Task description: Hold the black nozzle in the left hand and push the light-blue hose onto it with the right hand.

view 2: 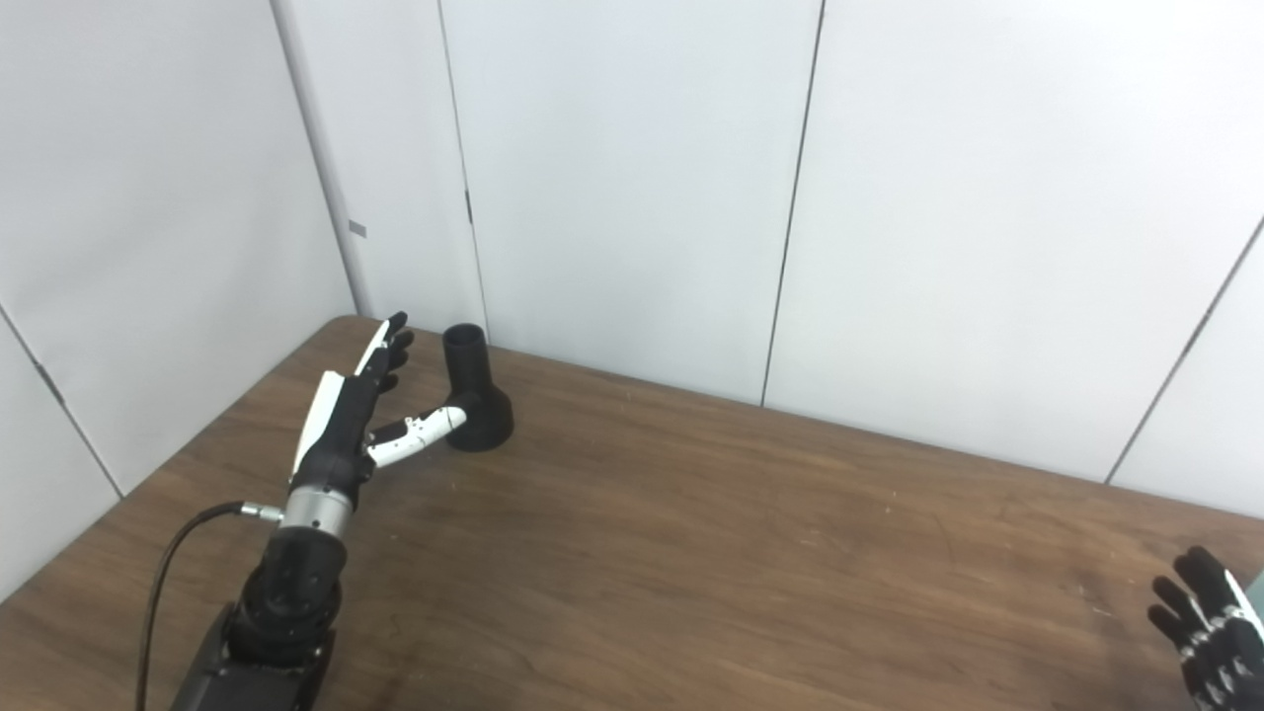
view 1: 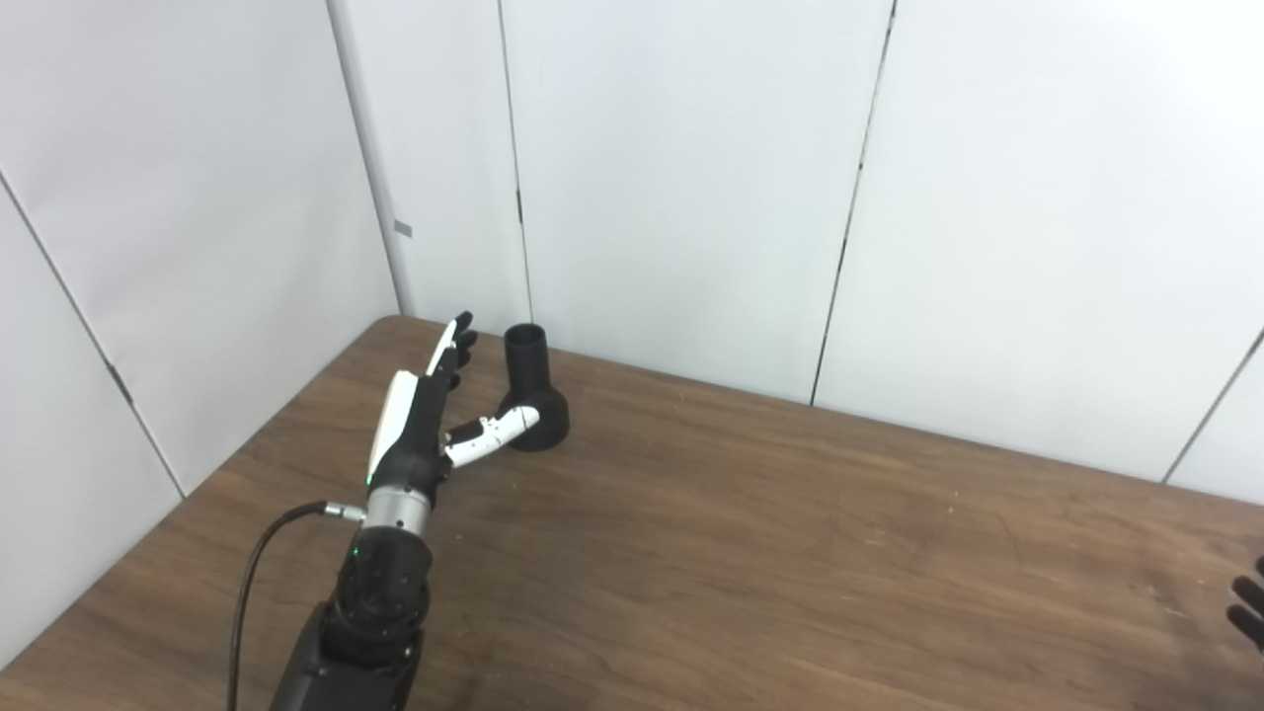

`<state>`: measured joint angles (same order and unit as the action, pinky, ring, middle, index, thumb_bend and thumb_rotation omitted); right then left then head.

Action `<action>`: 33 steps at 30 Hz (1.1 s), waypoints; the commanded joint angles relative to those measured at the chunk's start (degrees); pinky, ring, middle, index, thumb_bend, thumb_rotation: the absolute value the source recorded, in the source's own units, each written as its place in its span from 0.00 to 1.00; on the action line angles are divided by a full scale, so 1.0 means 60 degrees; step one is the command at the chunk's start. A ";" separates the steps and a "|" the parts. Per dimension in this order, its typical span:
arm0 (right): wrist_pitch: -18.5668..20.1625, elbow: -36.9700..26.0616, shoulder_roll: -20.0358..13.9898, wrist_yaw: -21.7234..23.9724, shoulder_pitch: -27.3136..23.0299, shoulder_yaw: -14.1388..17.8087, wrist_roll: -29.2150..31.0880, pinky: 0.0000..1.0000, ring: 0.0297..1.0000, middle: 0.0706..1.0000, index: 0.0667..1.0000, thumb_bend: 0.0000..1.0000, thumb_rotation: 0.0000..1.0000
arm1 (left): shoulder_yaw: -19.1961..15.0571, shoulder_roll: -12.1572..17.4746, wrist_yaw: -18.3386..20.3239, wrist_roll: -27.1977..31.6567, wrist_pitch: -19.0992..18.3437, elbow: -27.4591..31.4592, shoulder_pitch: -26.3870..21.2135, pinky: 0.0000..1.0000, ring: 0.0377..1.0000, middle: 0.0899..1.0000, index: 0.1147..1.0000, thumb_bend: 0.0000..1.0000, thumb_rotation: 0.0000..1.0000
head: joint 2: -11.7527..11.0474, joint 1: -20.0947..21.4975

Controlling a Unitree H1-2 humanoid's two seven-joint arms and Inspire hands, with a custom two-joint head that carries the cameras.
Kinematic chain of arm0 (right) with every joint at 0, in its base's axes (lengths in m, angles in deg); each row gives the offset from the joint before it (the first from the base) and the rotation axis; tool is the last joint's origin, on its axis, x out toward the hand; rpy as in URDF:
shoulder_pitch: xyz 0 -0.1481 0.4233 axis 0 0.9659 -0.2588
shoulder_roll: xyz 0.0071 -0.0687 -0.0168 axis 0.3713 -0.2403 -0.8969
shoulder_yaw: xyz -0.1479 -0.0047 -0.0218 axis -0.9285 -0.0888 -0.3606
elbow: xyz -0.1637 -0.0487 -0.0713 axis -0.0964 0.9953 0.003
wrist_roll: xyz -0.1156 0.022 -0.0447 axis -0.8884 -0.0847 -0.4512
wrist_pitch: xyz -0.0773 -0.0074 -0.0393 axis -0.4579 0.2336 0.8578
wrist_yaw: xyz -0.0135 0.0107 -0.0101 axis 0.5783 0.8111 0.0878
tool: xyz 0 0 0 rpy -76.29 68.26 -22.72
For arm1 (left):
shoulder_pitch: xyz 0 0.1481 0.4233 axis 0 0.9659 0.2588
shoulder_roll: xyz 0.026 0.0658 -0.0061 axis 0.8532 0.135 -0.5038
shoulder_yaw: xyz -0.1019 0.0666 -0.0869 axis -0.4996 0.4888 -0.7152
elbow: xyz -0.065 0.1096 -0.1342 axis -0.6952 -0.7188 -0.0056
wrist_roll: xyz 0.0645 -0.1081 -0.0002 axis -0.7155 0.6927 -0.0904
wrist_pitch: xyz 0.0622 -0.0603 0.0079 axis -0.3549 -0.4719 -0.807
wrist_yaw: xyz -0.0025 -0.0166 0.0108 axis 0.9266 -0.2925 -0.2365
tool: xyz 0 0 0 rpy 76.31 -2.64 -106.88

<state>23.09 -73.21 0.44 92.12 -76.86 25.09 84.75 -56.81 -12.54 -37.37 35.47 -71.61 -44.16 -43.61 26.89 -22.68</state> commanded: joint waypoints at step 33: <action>0.0384 -0.0086 0.0303 0.0000 0.0549 -0.0218 -0.0124 0.86 0.92 0.94 0.94 0.68 0.97 | 0.2155 0.2044 0.0481 -0.1568 -0.0992 -0.4037 -0.2538 1.00 1.00 0.99 0.90 0.90 0.47 | 0.0252 0.0024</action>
<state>25.58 -75.37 0.77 92.12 -75.72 24.70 83.47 -43.64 -2.24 -34.23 26.53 -78.11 -68.86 -55.67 28.21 -22.59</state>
